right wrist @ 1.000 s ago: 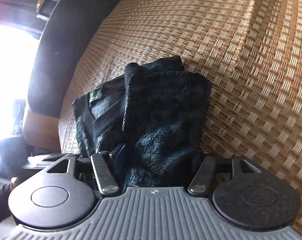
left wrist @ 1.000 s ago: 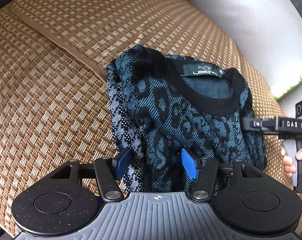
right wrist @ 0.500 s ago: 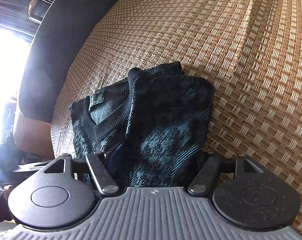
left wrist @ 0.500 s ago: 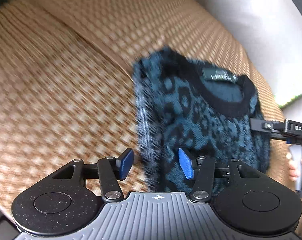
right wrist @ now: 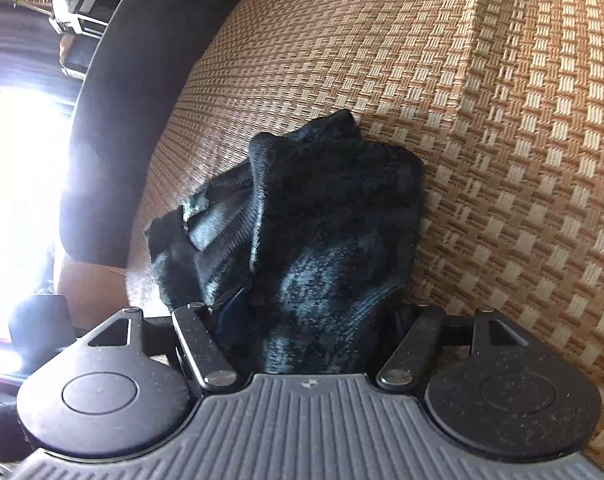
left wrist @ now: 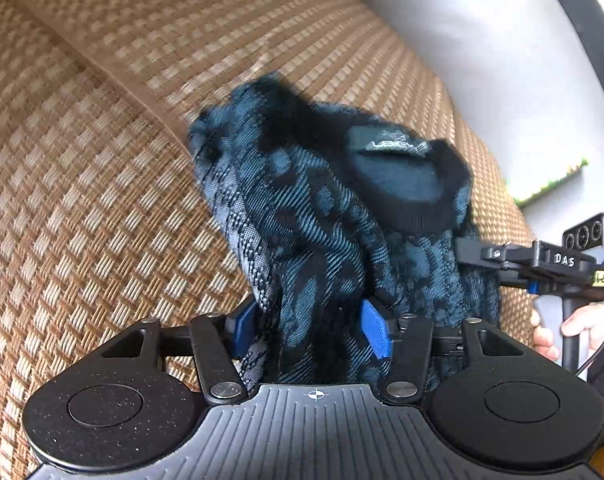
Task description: Fold clothes
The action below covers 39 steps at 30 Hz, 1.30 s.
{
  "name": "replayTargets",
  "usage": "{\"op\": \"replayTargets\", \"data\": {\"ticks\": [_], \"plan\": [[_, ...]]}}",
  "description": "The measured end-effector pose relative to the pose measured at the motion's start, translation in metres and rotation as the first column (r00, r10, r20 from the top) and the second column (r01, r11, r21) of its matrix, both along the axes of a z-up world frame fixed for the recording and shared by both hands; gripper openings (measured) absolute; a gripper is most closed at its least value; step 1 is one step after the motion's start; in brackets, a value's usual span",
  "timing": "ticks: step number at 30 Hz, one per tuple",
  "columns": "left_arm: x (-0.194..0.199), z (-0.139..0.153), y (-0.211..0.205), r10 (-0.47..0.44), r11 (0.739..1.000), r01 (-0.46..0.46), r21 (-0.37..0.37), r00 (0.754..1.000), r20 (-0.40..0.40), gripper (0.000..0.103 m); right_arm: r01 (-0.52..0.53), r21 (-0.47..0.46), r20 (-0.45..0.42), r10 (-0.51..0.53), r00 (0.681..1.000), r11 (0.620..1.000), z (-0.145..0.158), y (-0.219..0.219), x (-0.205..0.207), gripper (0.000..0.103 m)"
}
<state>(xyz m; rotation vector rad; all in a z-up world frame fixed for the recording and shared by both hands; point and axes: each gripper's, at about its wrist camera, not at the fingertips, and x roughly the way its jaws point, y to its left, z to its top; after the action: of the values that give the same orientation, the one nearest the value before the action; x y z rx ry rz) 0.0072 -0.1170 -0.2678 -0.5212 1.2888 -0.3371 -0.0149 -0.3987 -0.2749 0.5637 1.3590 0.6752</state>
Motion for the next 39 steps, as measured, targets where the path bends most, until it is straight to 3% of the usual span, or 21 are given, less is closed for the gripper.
{"op": "replayTargets", "data": {"ticks": [2, 3, 4, 5, 7, 14, 19, 25, 32, 35, 36, 37, 39], "plan": [[0.01, 0.002, -0.002, 0.003, 1.0, -0.003, -0.017, 1.0, -0.004, 0.061, 0.015, -0.005, -0.004, -0.015, 1.0, 1.0, -0.003, 0.002, 0.001, 0.071], [0.013, 0.003, -0.006, -0.011, 1.0, 0.011, -0.009, 1.0, 0.002, 0.031, 0.022, -0.007, -0.006, -0.022, 1.0, 1.0, -0.005, 0.003, 0.001, 0.069], [0.015, 0.005, -0.009, -0.025, 1.0, 0.025, 0.001, 1.0, 0.007, 0.022, 0.023, -0.011, -0.006, -0.023, 1.0, 1.0, -0.005, 0.005, 0.002, 0.062], [0.014, 0.009, -0.01, -0.031, 0.999, 0.031, 0.01, 0.999, 0.019, 0.018, 0.018, -0.011, -0.006, -0.018, 1.0, 1.0, -0.002, 0.008, 0.001, 0.041], [0.011, 0.019, -0.01, -0.039, 0.999, 0.038, 0.028, 0.998, 0.045, 0.013, 0.021, 0.003, -0.014, -0.021, 1.0, 1.0, 0.005, 0.012, -0.003, 0.032], [0.017, 0.074, 0.001, -0.05, 0.999, 0.049, 0.008, 0.989, 0.139, 0.013, 0.132, 0.129, 0.028, -0.136, 0.99, 0.983, 0.043, 0.006, -0.036, 0.027], [0.035, 0.107, -0.043, -0.188, 0.982, 0.187, 0.027, 0.953, 0.237, 0.013, 0.272, 0.218, 0.062, -0.291, 0.955, 0.937, 0.059, -0.027, -0.065, 0.027], [0.04, 0.123, -0.163, -0.366, 0.928, 0.368, 0.052, 0.877, 0.311, 0.014, 0.393, 0.231, 0.126, -0.428, 0.895, 0.89, 0.078, -0.121, -0.09, 0.027], [0.04, 0.11, -0.35, -0.5, 0.852, 0.521, 0.049, 0.783, 0.371, 0.014, 0.523, 0.133, 0.247, -0.539, 0.805, 0.842, 0.102, -0.275, -0.098, 0.027], [0.058, 0.087, -0.414, -0.507, 0.85, 0.522, 0.068, 0.778, 0.372, 0.017, 0.59, 0.091, 0.283, -0.589, 0.757, 0.802, 0.096, -0.336, -0.085, 0.028], [0.064, 0.075, -0.43, -0.507, 0.854, 0.512, 0.092, 0.779, 0.369, 0.027, 0.61, 0.068, 0.296, -0.6, 0.743, 0.789, 0.09, -0.353, -0.077, 0.029], [0.068, 0.061, -0.443, -0.516, 0.854, 0.499, 0.146, 0.78, 0.355, 0.037, 0.635, 0.043, 0.3, -0.616, 0.728, 0.772, 0.08, -0.367, -0.069, 0.036], [0.077, 0.028, -0.453, -0.539, 0.835, 0.468, 0.289, 0.801, 0.26, 0.037, 0.693, -0.013, 0.282, -0.662, 0.694, 0.721, 0.05, -0.39, -0.051, 0.068]]}}
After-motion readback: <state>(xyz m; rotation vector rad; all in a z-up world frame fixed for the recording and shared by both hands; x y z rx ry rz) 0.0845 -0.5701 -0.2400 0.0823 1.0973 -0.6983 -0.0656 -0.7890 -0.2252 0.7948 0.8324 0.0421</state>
